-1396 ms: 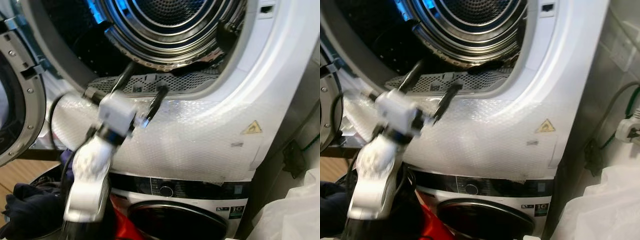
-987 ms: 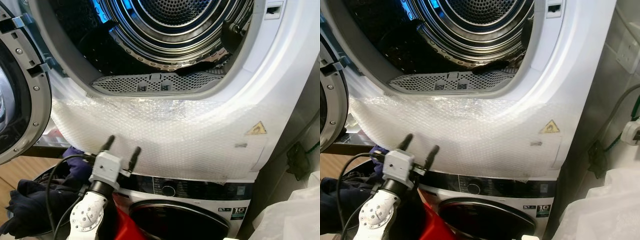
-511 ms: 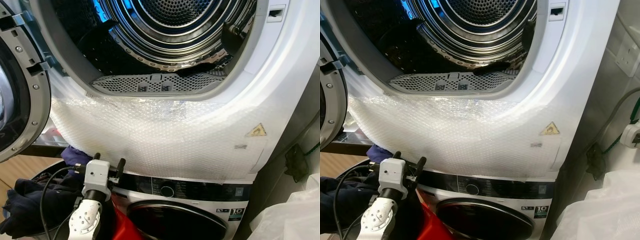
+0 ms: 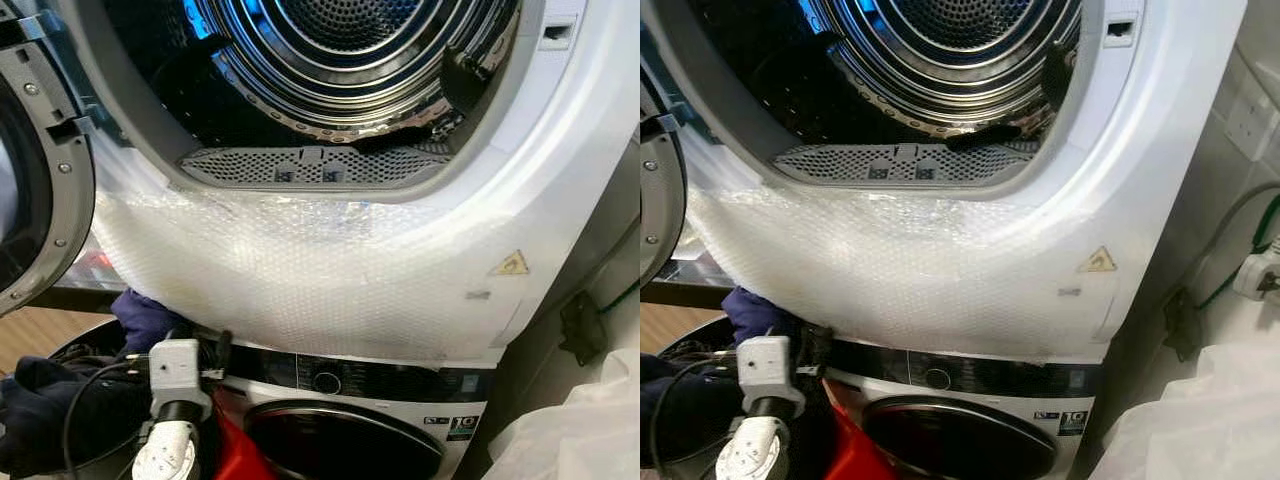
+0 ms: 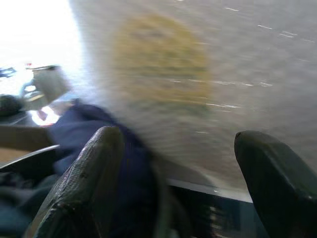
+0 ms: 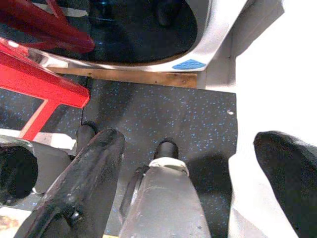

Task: Clothes washing

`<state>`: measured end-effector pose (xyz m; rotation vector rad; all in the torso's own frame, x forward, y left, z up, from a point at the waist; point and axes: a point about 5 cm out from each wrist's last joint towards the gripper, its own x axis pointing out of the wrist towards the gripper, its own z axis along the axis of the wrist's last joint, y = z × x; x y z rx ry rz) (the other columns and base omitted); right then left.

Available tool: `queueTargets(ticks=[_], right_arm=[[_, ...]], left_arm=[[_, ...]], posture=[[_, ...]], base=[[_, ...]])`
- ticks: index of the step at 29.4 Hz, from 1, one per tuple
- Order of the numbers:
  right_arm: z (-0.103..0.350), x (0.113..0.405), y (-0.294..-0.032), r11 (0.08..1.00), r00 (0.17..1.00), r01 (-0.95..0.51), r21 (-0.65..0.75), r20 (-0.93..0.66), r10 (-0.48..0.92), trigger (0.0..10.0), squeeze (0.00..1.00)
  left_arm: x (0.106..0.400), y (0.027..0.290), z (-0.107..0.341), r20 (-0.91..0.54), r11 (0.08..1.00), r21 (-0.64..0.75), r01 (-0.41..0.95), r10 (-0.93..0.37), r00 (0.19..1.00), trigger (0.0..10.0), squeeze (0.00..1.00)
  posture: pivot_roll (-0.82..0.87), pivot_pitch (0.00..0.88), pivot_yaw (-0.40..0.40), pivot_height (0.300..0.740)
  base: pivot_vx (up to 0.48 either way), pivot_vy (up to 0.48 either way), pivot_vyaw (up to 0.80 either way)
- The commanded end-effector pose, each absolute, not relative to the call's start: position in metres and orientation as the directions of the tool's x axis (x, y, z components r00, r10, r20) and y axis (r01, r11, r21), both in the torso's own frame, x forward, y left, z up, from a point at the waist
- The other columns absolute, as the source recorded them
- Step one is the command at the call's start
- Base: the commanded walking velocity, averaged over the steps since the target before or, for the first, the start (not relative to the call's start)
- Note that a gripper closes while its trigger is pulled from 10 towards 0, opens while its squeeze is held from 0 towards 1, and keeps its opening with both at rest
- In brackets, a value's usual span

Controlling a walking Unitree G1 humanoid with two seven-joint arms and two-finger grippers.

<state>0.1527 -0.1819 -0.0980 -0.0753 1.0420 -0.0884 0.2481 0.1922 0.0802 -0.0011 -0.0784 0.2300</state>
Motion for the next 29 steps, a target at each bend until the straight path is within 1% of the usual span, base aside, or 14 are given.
queueTargets(ticks=[1,2,3,4,5,7,9,11,13,17,20,23,25,29], right_arm=[[-0.1,0.15,-0.176,0.995,0.489,0.02,-0.093,-0.868,-0.091,10.0,0.0],[-0.1,0.149,-0.176,0.996,0.488,0.018,-0.093,-0.868,-0.089,10.0,0.0],[-0.1,0.149,-0.176,0.996,0.488,0.018,-0.093,-0.868,-0.089,10.0,0.0],[-0.1,0.149,-0.175,0.996,0.487,0.016,-0.091,-0.869,-0.088,10.0,0.0],[-0.1,0.149,-0.175,0.996,0.487,0.016,-0.091,-0.869,-0.088,10.0,0.0],[-0.1,0.149,-0.175,0.996,0.486,0.019,-0.091,-0.869,-0.088,10.0,0.0],[-0.1,0.149,-0.175,0.996,0.486,0.019,-0.091,-0.869,-0.088,10.0,0.0],[-0.1,0.149,-0.175,0.996,0.485,0.021,-0.091,-0.87,-0.089,10.0,0.0],[-0.101,0.148,-0.175,0.996,0.482,0.023,-0.09,-0.871,-0.09,10.0,0.0],[-0.101,0.147,-0.176,0.995,0.478,0.028,-0.092,-0.873,-0.094,10.0,0.0],[-0.101,0.147,-0.175,0.995,0.477,0.033,-0.089,-0.874,-0.094,10.0,0.0],[-0.1,0.151,-0.173,0.996,0.482,0.031,-0.088,-0.871,-0.093,10.0,0.0],[-0.099,0.152,-0.173,0.996,0.485,0.027,-0.088,-0.87,-0.09,10.0,0.0],[-0.098,0.156,-0.173,0.996,0.495,0.03,-0.085,-0.864,-0.089,10.0,0.0]], left_arm=[[0.244,0.205,0.081,0.066,0.956,-0.023,-0.291,0.292,0.954,10.0,0.0],[0.243,0.208,0.08,0.058,0.949,-0.035,-0.315,0.316,0.947,10.0,0.73],[0.243,0.208,0.08,0.058,0.949,-0.035,-0.315,0.316,0.947,10.0,0.73],[0.241,0.214,0.08,0.039,0.932,-0.057,-0.357,0.359,0.932,10.0,1.0],[0.241,0.214,0.08,0.039,0.932,-0.057,-0.357,0.359,0.932,10.0,1.0],[0.24,0.221,0.079,0.017,0.912,-0.078,-0.403,0.405,0.914,10.0,1.0],[0.24,0.221,0.079,0.017,0.912,-0.078,-0.403,0.405,0.914,10.0,1.0],[0.238,0.233,0.079,0.005,0.891,-0.083,-0.447,0.449,0.894,10.0,1.0],[0.236,0.24,0.081,0.006,0.883,-0.077,-0.463,0.465,0.885,10.0,1.0],[0.234,0.242,0.088,0.023,0.879,-0.076,-0.47,0.473,0.881,10.0,1.0],[0.227,0.244,0.097,0.042,0.864,-0.068,-0.498,0.501,0.864,10.0,1.0],[0.219,0.254,0.095,-0.006,0.789,-0.112,-0.604,0.607,0.795,10.0,1.0],[0.217,0.257,0.094,-0.033,0.75,-0.153,-0.644,0.647,0.762,10.0,1.0],[0.211,0.261,0.1,-0.031,0.721,-0.15,-0.677,0.681,0.732,10.0,1.0]], posture=[[0.14,0.0,0.098,0.74],[0.14,0.0,0.1,0.74],[0.14,0.0,0.1,0.74],[0.14,0.0,0.1,0.74],[0.14,0.0,0.1,0.74],[0.14,0.0,0.106,0.74],[0.14,0.0,0.106,0.74],[0.14,0.0,0.106,0.74],[0.14,0.0,0.106,0.74],[0.15,0.0,0.111,0.74],[0.15,0.0,0.117,0.74],[0.16,0.0,0.121,0.74],[0.17,0.0,0.121,0.74],[0.18,0.0,0.12,0.74]], base=[[0.0,0.0,0.0],[0.0,0.0,0.0],[0.0,0.0,0.0],[0.0,0.0,0.0],[0.0,0.0,0.0],[0.0,0.0,0.0],[0.0,0.0,0.0],[0.0,0.0,0.0],[0.0,0.0,0.0],[0.0,0.0,0.0],[0.0,0.0,0.0],[0.0,0.0,0.0],[0.0,0.0,0.0],[0.0,0.0,0.0]])
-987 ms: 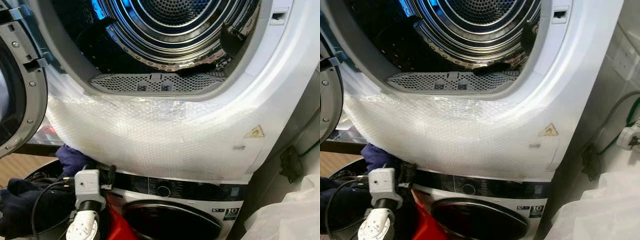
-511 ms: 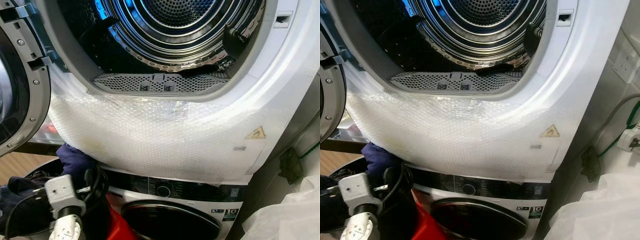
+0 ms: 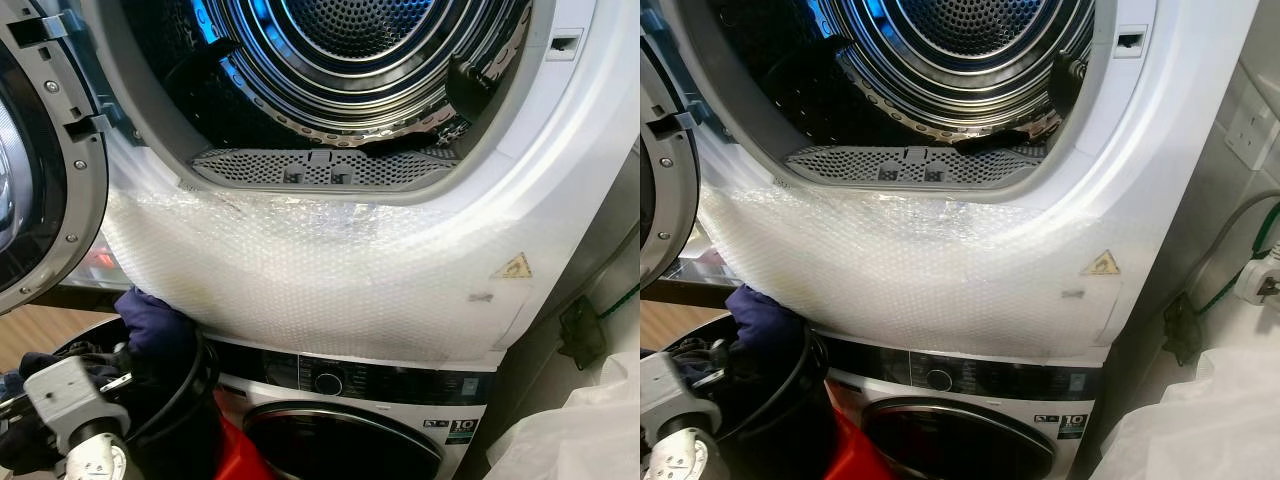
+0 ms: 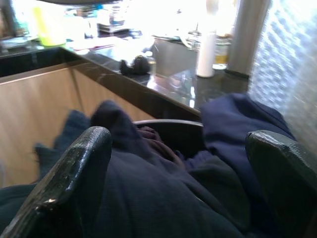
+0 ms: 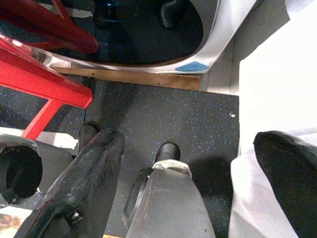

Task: Clothes washing

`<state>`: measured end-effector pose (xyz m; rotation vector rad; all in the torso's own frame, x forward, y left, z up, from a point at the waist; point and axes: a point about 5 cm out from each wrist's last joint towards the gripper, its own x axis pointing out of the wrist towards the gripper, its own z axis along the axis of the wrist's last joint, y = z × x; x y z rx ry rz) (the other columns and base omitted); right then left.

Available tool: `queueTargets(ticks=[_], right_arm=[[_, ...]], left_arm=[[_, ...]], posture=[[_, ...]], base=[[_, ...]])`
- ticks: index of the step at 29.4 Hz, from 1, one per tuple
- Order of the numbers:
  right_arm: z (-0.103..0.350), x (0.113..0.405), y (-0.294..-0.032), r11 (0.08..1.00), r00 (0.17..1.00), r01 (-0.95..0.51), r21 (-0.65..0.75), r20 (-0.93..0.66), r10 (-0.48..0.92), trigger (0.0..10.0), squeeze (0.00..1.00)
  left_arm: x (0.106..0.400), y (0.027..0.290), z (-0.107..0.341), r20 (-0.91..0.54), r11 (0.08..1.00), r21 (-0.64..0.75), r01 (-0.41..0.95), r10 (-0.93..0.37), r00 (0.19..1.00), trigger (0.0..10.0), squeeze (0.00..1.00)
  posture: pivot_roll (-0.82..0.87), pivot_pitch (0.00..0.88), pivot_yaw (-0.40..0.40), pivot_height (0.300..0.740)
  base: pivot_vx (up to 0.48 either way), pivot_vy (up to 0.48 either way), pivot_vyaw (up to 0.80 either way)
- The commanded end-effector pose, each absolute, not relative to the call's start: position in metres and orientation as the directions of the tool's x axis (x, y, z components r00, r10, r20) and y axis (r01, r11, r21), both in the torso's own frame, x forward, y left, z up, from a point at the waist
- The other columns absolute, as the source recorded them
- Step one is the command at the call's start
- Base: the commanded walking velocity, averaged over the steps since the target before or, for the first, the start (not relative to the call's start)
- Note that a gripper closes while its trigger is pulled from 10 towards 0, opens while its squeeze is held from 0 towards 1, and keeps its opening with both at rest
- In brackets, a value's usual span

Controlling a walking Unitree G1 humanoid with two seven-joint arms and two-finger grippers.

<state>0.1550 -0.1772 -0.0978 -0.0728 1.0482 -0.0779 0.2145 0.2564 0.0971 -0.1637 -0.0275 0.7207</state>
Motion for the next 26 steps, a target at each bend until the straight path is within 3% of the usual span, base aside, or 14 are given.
queueTargets(ticks=[1,8,26], right_arm=[[-0.098,0.155,-0.173,0.996,0.491,0.026,-0.087,-0.867,-0.089,10.0,0.0],[-0.098,0.155,-0.174,0.996,0.49,0.035,-0.085,-0.867,-0.091,10.0,0.0],[-0.097,0.159,-0.173,0.997,0.499,0.027,-0.074,-0.863,-0.077,10.0,0.0]], left_arm=[[0.209,0.263,0.099,-0.047,0.701,-0.159,-0.696,0.698,0.714,10.0,1.0],[0.202,0.279,0.094,-0.147,0.585,-0.211,-0.783,0.773,0.617,10.0,1.0],[0.204,0.267,0.069,-0.35,0.547,-0.258,-0.796,0.716,0.605,10.0,1.0]], posture=[[0.18,0.0,0.12,0.74],[0.18,0.0,0.128,0.74],[0.17,0.0,0.127,0.74]], base=[[0.0,0.0,0.0],[0.0,0.0,0.0],[0.0,0.0,0.0]])
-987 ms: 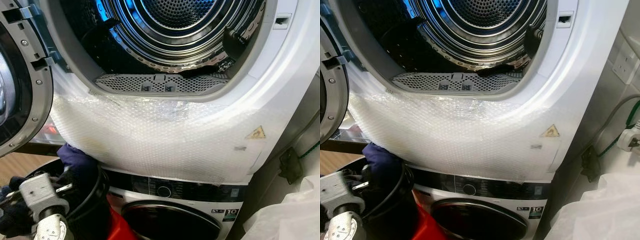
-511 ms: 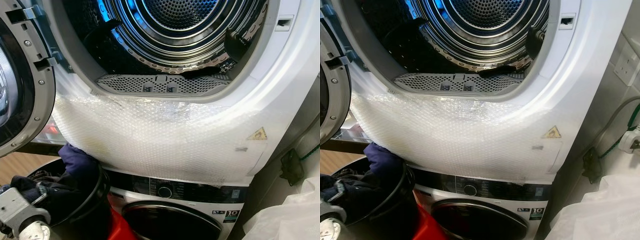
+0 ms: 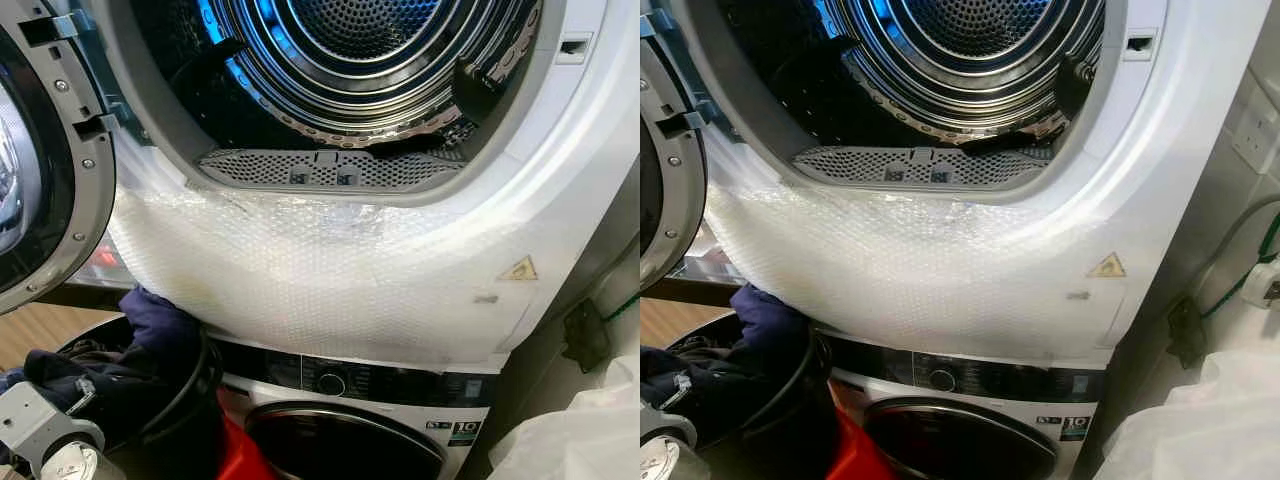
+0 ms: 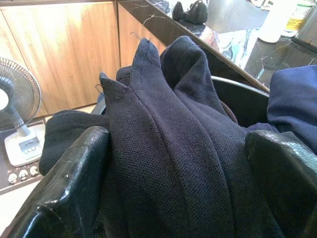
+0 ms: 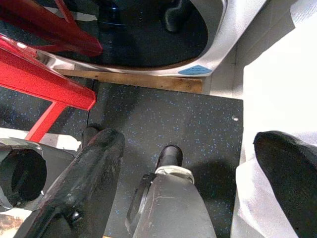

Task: Clothes washing

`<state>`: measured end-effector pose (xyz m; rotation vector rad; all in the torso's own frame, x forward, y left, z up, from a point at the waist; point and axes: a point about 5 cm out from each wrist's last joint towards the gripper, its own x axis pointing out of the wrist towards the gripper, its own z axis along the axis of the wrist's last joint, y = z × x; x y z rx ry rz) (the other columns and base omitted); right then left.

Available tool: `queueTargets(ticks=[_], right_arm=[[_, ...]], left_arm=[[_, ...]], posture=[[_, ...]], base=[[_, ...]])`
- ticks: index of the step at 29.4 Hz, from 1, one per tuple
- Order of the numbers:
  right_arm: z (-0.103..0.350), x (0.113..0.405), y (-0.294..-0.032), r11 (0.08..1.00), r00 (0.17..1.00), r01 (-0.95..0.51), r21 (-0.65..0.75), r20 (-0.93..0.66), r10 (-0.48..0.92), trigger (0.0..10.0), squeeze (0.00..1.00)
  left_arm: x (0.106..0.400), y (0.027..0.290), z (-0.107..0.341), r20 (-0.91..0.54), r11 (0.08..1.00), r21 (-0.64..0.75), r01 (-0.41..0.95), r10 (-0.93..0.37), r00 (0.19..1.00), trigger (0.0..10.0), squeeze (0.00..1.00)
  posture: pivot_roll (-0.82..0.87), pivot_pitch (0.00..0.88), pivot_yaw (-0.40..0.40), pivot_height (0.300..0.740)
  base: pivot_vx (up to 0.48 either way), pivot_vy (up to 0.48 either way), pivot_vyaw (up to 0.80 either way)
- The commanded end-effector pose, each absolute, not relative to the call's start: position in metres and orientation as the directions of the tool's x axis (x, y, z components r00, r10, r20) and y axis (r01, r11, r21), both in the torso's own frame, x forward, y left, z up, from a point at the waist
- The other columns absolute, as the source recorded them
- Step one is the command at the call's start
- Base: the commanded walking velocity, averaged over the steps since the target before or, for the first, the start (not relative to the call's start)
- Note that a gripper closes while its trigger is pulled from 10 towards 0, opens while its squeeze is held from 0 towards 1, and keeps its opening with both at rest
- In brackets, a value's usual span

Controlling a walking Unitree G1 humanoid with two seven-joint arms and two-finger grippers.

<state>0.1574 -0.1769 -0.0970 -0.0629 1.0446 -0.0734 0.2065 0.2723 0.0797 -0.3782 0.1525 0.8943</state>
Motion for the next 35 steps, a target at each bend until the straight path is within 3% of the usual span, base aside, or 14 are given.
queueTargets(ticks=[1,16,23,24,35], right_arm=[[-0.097,0.159,-0.173,0.997,0.499,0.027,-0.074,-0.863,-0.077,10.0,0.0],[-0.096,0.161,-0.169,0.998,0.504,0.005,-0.065,-0.862,-0.058,10.0,0.0],[-0.095,0.164,-0.167,0.998,0.512,-0.01,-0.066,-0.858,-0.051,10.0,0.0],[-0.095,0.164,-0.167,0.998,0.512,-0.013,-0.066,-0.857,-0.05,10.0,0.0],[-0.095,0.164,-0.168,0.997,0.509,-0.027,-0.073,-0.859,-0.049,10.0,0.0]], left_arm=[[0.204,0.267,0.069,-0.35,0.547,-0.258,-0.796,0.716,0.605,10.0,1.0],[0.199,0.261,0.051,-0.481,0.532,-0.239,-0.812,0.661,0.575,10.0,1.0],[0.199,0.266,0.039,-0.594,0.488,-0.196,-0.851,0.631,0.499,10.0,1.0],[0.2,0.268,0.038,-0.601,0.491,-0.18,-0.852,0.631,0.49,10.0,0.0],[0.214,0.279,0.042,-0.606,0.531,-0.133,-0.837,0.625,0.493,10.0,0.0]], posture=[[0.17,0.0,0.127,0.74],[0.17,0.0,0.127,0.74],[0.17,0.0,0.129,0.74],[0.17,0.0,0.129,0.74],[0.16,0.0,0.123,0.74]], base=[[0.0,0.0,0.0],[0.0,0.0,0.0],[0.0,0.0,0.0],[0.0,0.0,0.0],[0.0,0.0,0.0]])
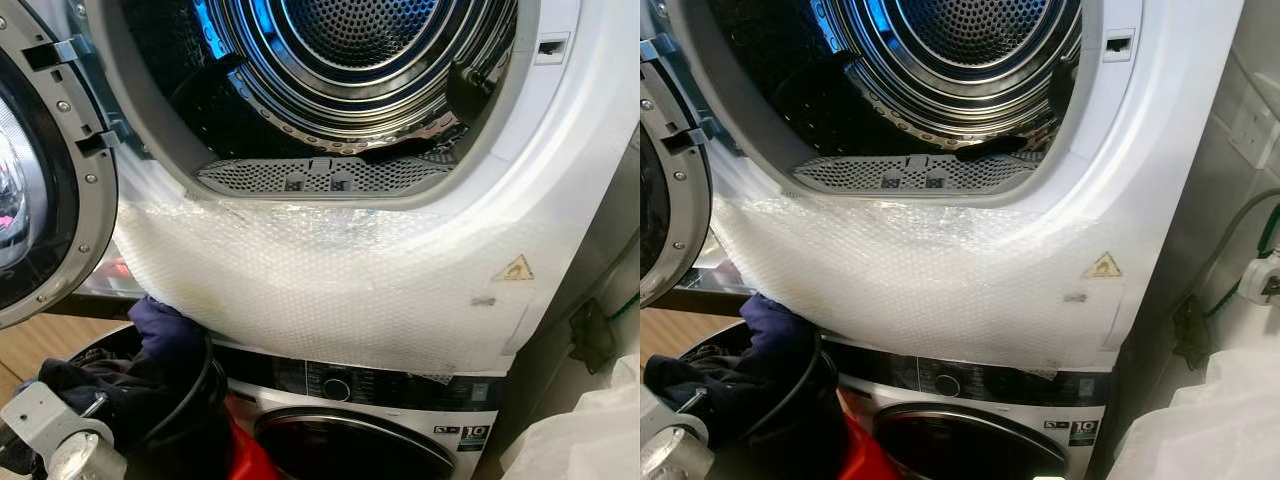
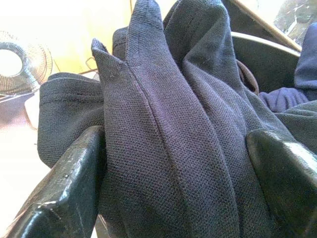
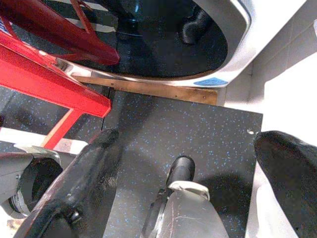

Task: Clothes washing

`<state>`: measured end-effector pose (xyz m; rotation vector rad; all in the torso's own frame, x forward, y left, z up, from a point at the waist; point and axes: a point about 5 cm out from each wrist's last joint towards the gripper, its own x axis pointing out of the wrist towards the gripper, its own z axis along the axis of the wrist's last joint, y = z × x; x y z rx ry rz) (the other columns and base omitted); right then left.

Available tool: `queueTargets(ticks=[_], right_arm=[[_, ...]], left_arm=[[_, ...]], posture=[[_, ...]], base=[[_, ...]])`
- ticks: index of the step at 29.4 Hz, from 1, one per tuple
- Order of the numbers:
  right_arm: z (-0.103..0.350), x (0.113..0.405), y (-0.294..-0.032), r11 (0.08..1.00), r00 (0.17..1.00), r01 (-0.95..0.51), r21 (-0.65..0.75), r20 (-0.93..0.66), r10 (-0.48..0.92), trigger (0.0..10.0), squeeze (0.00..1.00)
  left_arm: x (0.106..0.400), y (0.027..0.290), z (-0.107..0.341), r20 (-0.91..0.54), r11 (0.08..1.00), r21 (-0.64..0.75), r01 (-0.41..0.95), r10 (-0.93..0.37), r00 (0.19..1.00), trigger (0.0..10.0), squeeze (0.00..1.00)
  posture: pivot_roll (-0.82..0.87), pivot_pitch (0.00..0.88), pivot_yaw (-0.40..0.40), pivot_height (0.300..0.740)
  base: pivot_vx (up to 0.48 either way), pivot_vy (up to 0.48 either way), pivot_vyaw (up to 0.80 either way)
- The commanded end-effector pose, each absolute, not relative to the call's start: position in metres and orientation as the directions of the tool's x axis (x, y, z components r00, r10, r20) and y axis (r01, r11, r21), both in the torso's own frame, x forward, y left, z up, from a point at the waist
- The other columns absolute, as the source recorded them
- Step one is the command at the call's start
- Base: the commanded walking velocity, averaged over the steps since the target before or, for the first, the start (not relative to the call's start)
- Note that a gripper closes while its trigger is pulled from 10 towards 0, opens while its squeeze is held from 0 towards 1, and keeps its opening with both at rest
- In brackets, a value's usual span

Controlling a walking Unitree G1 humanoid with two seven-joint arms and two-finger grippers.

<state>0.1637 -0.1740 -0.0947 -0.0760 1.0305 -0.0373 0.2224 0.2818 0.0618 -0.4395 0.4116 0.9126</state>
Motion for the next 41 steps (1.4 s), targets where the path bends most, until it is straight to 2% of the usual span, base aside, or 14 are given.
queueTargets(ticks=[1,7,16,22,23,24,41], right_arm=[[-0.095,0.163,-0.168,0.997,0.509,-0.03,-0.074,-0.86,-0.049,10.0,0.0],[-0.095,0.165,-0.168,0.996,0.512,-0.041,-0.079,-0.858,-0.046,10.0,0.0],[-0.094,0.166,-0.17,0.994,0.512,-0.059,-0.088,-0.858,-0.045,10.0,0.0],[-0.094,0.166,-0.169,0.994,0.51,-0.067,-0.087,-0.859,-0.04,10.0,0.0],[-0.094,0.166,-0.169,0.994,0.509,-0.069,-0.087,-0.86,-0.04,10.0,0.0],[-0.094,0.166,-0.168,0.994,0.509,-0.069,-0.087,-0.86,-0.039,10.0,0.0],[-0.096,0.162,-0.168,0.991,0.498,-0.096,-0.094,-0.867,-0.035,10.0,0.0]], left_arm=[[0.215,0.279,0.042,-0.608,0.534,-0.131,-0.835,0.622,0.493,10.0,0.0],[0.226,0.286,0.05,-0.594,0.586,-0.164,-0.794,0.584,0.554,10.0,0.0],[0.22,0.306,0.049,-0.629,0.6,-0.089,-0.795,0.585,0.512,10.0,0.0],[0.22,0.304,0.043,-0.672,0.629,-0.092,-0.772,0.533,0.514,10.0,0.0],[0.221,0.303,0.042,-0.678,0.642,-0.086,-0.762,0.523,0.517,1.9,0.0],[0.221,0.302,0.041,-0.678,0.648,-0.08,-0.757,0.521,0.518,0.0,0.0],[0.226,0.292,0.038,-0.684,0.7,-0.08,-0.71,0.479,0.55,0.0,0.0]], posture=[[0.16,0.0,0.122,0.74],[0.16,0.0,0.117,0.74],[0.17,0.0,0.109,0.74],[0.17,0.0,0.108,0.74],[0.17,0.0,0.11,0.74],[0.17,0.0,0.111,0.74],[0.15,0.0,0.114,0.74]], base=[[0.0,0.0,0.0],[0.0,0.0,0.0],[0.0,0.0,0.0],[0.0,0.0,0.0],[0.0,0.0,0.0],[0.0,0.0,0.0],[0.0,0.0,0.0]])
